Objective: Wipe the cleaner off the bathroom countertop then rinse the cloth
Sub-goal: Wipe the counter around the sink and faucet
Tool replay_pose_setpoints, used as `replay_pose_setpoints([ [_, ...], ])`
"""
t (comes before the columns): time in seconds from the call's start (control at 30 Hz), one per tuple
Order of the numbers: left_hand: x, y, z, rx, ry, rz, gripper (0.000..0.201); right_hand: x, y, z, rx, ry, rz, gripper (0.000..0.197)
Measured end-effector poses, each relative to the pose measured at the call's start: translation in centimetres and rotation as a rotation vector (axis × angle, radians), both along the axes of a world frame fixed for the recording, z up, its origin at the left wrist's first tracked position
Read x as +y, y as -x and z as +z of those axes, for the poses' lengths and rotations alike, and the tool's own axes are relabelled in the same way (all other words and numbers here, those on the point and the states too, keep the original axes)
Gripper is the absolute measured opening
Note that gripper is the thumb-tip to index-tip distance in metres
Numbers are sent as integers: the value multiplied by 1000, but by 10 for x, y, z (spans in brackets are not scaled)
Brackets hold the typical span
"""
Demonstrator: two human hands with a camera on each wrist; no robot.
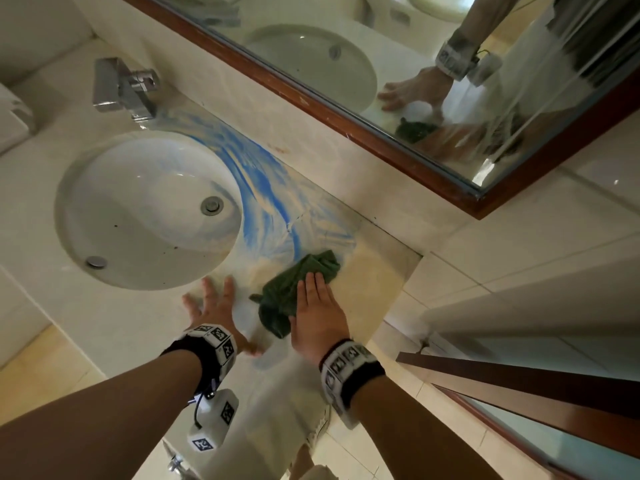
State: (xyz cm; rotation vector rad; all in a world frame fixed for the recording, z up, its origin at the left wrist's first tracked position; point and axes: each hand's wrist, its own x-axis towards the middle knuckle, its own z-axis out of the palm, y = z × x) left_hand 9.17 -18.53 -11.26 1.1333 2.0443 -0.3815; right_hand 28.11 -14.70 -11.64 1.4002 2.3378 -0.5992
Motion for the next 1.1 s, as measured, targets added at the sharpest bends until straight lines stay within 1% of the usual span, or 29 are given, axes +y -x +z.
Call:
replay_pose_setpoints([
  [0.07, 0, 0, 0, -16, -3, 4, 158, -28, -21, -1, 41, -21, 18, 70],
  [0.13, 1, 1, 1, -19, 8, -6, 159, -52, -40, 0, 33, 41, 32, 68],
  [0.23, 2, 2, 0, -8, 23, -10, 160, -60, -49, -6, 28, -3, 77, 67],
  [0.3, 1, 1, 0, -8, 24, -2, 159, -40, -38, 0, 63, -26, 86, 69],
  [0.37, 2, 0, 0, -3, 38, -10, 159, -9, -17, 5, 55, -33, 113, 74],
  [0.4, 2, 1, 0, 4, 42, -17, 159, 7, -5, 5, 61, -45, 79, 78],
  [0.47, 3, 1, 0, 16, 53, -25, 161, 31, 16, 8, 11, -23, 56, 83],
  [0.53, 4, 2, -1, 24, 58, -28, 161, 35, 23, 8, 11, -26, 36, 84],
  [0.63, 3, 3, 0, 16, 55, -33, 161, 6, 4, 5, 4, -13, 36, 78],
  [0.73, 2, 3, 1, 1, 49, -32, 160, -30, -30, 2, 31, 14, 35, 67],
  [0.83, 2, 4, -1, -4, 51, -31, 161, -38, -47, -2, -3, 38, 6, 69],
  [0.93, 0, 3, -2, 9, 18, -36, 159, -16, -30, 2, 9, -21, 35, 73],
  [1.0, 0, 2, -1, 13, 9, -30, 158, 9, -5, 9, -19, -24, 117, 78],
  [1.1, 1, 3, -2, -1, 27, -17, 160, 42, 33, 10, -13, -33, 178, 83],
])
